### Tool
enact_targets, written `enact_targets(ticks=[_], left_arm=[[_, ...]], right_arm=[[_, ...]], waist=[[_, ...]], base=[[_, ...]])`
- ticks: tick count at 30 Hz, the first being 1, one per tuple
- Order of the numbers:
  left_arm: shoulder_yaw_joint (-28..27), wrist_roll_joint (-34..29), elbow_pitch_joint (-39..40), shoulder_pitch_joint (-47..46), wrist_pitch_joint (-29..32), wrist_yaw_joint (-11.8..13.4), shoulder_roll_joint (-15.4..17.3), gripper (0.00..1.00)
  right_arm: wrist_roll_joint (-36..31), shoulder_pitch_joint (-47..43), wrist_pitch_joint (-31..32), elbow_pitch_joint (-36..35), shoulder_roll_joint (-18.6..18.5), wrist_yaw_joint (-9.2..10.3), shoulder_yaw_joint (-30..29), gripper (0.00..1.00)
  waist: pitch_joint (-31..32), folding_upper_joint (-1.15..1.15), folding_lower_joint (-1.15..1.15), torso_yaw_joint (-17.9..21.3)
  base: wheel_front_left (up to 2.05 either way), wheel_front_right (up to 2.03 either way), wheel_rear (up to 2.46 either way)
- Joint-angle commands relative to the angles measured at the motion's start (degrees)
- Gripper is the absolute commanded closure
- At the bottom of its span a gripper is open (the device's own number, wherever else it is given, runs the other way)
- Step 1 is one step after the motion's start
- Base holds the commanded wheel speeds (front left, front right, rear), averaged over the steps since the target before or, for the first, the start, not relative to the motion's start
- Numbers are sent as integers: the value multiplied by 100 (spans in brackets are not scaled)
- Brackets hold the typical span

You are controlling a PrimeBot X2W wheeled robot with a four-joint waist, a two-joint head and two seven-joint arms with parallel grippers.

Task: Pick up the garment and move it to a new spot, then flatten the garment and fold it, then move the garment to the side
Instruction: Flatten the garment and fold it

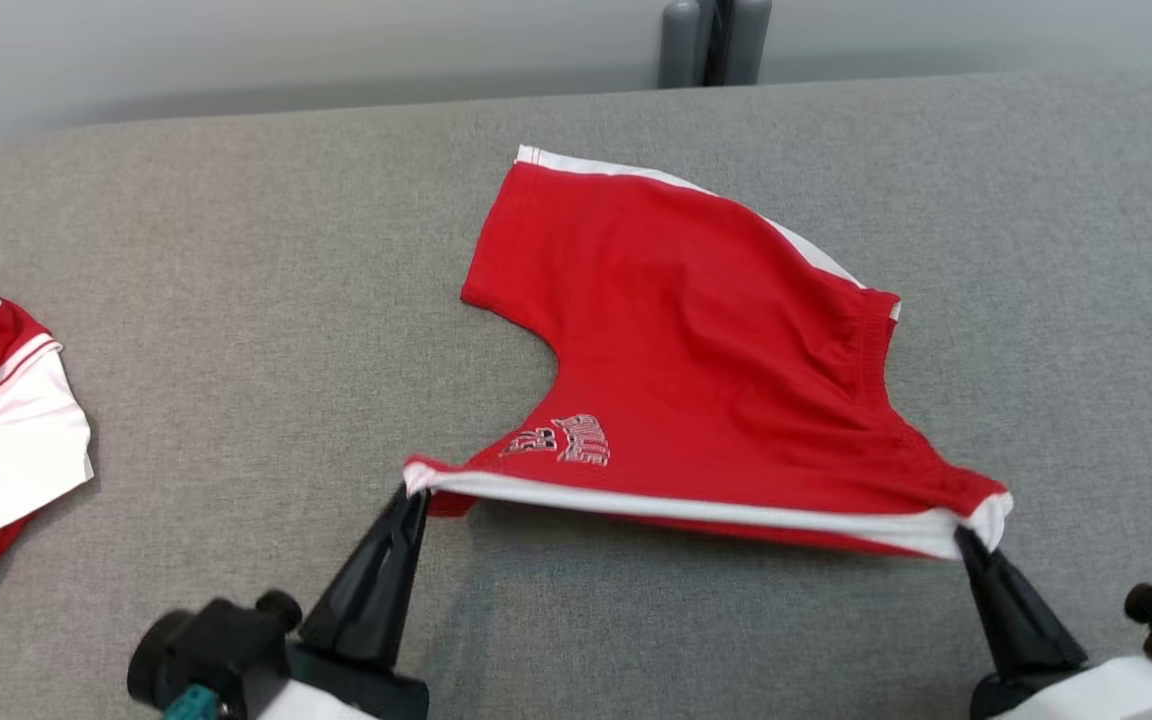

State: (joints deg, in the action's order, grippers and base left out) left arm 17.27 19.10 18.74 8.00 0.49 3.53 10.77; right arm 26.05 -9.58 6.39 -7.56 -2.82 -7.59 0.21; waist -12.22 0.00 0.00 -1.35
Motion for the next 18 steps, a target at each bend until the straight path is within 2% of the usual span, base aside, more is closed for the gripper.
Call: enact_targets(ticks=[1,6,11,18], left_arm=[[-98,-59,19,-288,-47,-34,71,100],[-195,-68,-114,-917,-90,-178,152,100],[-266,2,-521,-1905,-185,-402,132,100],[-244,65,-1679,-3450,-248,-713,85,100]], right_arm=[[56,178,-127,-68,-33,18,-121,100],[161,662,-268,-36,-29,18,-47,100],[116,1514,-467,402,-28,17,102,100],[32,2697,-814,1288,-29,16,333,100]], waist=[[-114,0,0,17],[-384,0,0,99],[-731,0,0,229],[-1225,0,0,351]], base=[[0,0,0],[0,0,0],[0,0,0],[0,0,0]])
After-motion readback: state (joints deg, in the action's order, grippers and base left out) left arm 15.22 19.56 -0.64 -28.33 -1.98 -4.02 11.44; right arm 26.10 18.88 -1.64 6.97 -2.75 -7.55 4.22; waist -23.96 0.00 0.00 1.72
